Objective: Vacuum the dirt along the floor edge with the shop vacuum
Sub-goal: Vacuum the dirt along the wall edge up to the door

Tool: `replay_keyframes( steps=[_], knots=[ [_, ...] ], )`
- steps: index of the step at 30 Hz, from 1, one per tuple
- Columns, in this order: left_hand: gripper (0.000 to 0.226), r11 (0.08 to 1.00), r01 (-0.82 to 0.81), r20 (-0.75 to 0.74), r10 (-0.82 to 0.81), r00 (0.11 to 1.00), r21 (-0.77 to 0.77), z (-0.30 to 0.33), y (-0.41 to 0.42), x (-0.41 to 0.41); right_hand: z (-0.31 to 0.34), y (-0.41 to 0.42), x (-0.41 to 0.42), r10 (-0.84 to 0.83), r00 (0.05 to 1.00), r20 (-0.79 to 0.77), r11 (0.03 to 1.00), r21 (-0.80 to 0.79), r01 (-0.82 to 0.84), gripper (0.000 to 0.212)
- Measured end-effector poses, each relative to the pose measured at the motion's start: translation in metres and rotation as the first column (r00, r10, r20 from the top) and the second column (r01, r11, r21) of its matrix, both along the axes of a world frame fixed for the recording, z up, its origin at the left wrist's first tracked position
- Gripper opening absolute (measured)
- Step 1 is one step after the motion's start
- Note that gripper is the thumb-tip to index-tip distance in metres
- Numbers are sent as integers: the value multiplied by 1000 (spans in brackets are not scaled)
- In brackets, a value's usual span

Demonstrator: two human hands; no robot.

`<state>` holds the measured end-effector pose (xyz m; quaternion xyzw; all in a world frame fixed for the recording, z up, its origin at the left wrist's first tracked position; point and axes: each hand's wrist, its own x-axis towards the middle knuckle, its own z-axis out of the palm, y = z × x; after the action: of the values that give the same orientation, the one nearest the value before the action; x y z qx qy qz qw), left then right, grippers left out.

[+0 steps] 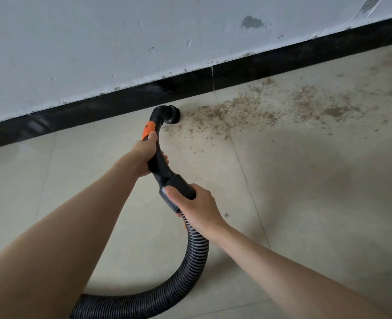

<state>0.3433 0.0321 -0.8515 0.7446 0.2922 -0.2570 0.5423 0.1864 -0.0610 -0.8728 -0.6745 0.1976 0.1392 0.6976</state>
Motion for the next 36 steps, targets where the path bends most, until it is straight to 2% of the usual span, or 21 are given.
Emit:
replay_keyframes(
  steps=[7,12,17,25,31,36],
  knots=[
    [36,997,75,37,-74,997,-27,-4,-43,-3,-8,-27,-8,-113,993,-24,994,-16,112,33],
    [27,991,131,62,-128,990,-35,-5,-82,-3,-12,-52,-11,-191,981,-34,982,-12,191,32],
    [32,981,192,69,-190,979,-19,-6,-118,-2,-18,-74,-10,-286,957,-52,958,12,287,32],
    [42,961,272,80,-269,960,-40,-10,-160,3,-24,-104,-6,-356,934,-25,933,-66,354,31],
    [41,959,282,84,-279,957,-29,-14,-159,11,-27,-105,1,-329,944,-9,943,-60,328,27],
    [42,981,193,81,-194,978,22,-14,-121,19,-26,-83,12,-189,982,-3,979,-74,188,27]
  ],
)
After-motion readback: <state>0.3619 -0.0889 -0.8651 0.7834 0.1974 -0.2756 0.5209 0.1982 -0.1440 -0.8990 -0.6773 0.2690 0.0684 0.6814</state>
